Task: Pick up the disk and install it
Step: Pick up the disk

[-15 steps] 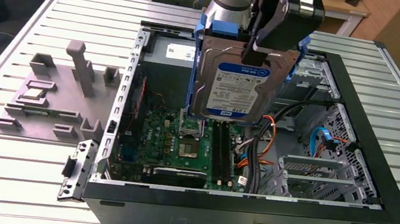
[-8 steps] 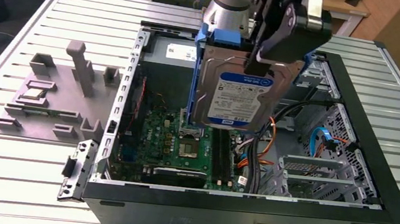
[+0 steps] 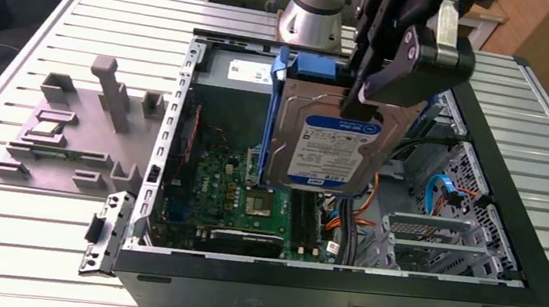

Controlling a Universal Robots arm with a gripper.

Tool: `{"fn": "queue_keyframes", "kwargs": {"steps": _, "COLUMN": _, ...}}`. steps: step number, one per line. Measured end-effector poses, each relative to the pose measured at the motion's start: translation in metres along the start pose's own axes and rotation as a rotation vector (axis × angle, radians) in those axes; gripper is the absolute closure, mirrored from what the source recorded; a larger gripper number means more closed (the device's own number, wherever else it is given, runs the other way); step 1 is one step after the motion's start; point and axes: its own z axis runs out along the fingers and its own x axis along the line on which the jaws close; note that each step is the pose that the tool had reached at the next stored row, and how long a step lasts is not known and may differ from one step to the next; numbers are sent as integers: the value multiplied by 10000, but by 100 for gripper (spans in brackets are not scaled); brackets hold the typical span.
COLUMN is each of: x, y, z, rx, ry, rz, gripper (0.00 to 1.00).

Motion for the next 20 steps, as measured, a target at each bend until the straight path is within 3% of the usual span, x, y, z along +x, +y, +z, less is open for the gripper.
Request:
{"fn": "queue_keyframes", "kwargs": {"steps": 12, "x": 129, "y": -35, "z": 17, "rx": 2, "ry": -2, "rz": 28, "gripper": 65}}
{"fn": "queue_keyframes", "kwargs": {"steps": 20, "x": 138, "y": -40, "z": 21, "rx": 2, "ry": 0, "rz": 40, "gripper": 65}}
